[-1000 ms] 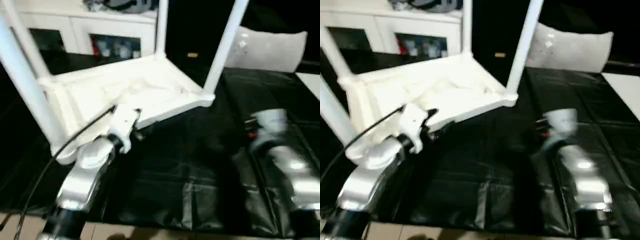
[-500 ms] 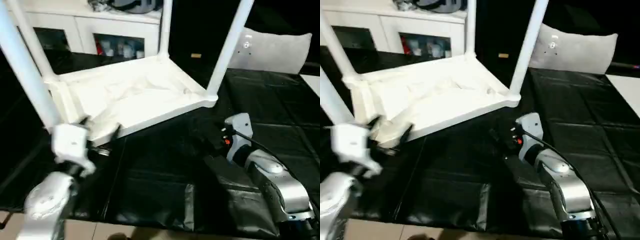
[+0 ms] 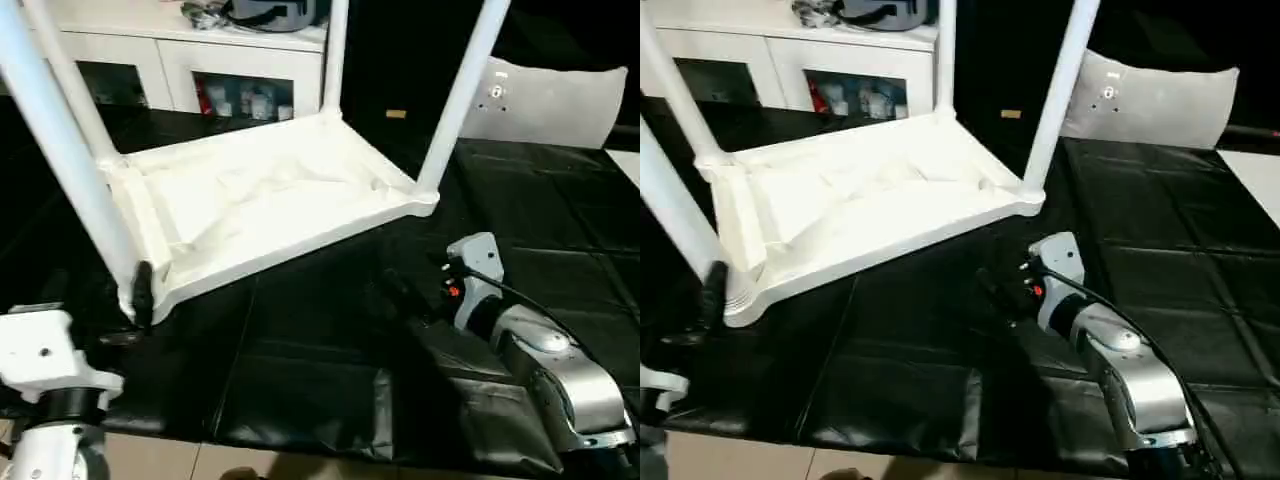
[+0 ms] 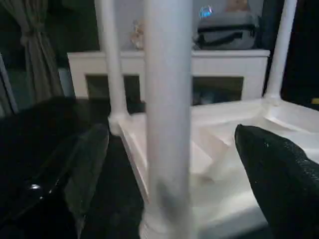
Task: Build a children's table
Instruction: Rotate table base
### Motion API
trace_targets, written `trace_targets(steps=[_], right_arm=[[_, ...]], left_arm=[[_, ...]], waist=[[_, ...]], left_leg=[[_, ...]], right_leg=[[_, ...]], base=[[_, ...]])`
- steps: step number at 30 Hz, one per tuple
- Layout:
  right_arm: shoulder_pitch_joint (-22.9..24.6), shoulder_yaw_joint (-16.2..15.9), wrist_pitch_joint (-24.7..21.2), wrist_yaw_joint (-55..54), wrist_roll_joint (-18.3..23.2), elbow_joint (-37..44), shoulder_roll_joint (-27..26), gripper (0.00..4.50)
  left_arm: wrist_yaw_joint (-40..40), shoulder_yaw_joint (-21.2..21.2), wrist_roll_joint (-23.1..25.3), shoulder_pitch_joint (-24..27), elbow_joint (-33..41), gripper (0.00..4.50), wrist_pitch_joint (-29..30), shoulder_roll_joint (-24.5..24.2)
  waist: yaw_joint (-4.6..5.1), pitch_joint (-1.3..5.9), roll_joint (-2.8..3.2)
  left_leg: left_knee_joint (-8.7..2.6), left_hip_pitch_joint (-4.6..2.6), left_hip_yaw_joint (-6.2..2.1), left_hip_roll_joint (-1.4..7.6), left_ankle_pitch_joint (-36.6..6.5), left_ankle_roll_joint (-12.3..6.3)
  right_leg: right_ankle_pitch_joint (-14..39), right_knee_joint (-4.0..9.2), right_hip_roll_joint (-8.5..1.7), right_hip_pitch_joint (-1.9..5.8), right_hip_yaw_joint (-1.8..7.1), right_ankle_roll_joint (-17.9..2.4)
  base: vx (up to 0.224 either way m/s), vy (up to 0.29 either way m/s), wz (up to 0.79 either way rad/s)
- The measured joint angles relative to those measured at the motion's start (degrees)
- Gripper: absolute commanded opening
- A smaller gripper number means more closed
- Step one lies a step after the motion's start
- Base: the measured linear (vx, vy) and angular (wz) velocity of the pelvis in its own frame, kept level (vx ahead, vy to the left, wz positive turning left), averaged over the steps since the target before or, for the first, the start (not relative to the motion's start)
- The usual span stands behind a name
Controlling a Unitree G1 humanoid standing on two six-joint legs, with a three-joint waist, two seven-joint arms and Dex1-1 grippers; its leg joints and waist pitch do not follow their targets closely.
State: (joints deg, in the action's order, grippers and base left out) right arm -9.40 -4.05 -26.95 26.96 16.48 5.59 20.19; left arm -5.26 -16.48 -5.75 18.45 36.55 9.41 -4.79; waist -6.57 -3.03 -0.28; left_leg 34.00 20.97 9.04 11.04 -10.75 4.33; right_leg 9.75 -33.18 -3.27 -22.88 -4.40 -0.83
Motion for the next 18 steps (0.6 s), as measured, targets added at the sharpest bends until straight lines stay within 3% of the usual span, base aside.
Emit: trace_targets(steps=[4, 7, 13, 18], right_arm=[[-0.06, -1.01, -0.1, 3.24, 1.48, 0.43, -0.06, 4.5], [0.02, -2.48, -0.36, 6.07, 1.91, 0.49, 0.84, 4.5], [0.97, -2.24, -3.16, 13.03, 8.3, 3.45, 1.83, 4.5], [1.25, -3.12, -4.09, 18.45, 10.01, 4.81, 4.45, 4.5]], left_arm=[[0.6, -1.5, 1.89, -5.28, -4.98, 4.45, 2.46, -3.58], [-0.34, -2.7, 1.57, -12.9, -12.83, 4.45, 3.74, -9.22], [-0.68, -4.35, -0.34, -21.44, -20.67, 4.45, 7.26, -12.06], [-3.89, -4.5, -2.63, -25.87, -26.4, 4.45, 7.69, -14.39]], waist=[[0.14, 0.07, 0.51], [-0.08, 0.04, 0.73], [-0.22, 0.32, 1.68], [-0.81, 0.45, 1.82]], left_leg=[[0.04, -0.04, -0.1, -0.08, 0.0, 0.0], [0.03, -0.02, -0.27, -0.08, 0.0, 0.0], [0.13, -0.02, -0.31, -0.1, 0.01, 0.0], [0.11, 0.02, -0.32, -0.05, 0.01, 0.01]], right_leg=[[0.0, 0.15, -0.04, 0.16, -0.03, 0.0], [-0.01, 0.1, -0.02, 0.17, -0.15, 0.01], [-0.29, 0.0, -0.04, 0.21, -0.13, -0.04], [-0.78, -0.19, -0.04, 0.03, -0.21, -0.03]], base=[[0.0, 0.0, 0.0], [0.0, 0.0, 0.0], [0.0, 0.0, 0.0], [0.0, 0.0, 0.0]])
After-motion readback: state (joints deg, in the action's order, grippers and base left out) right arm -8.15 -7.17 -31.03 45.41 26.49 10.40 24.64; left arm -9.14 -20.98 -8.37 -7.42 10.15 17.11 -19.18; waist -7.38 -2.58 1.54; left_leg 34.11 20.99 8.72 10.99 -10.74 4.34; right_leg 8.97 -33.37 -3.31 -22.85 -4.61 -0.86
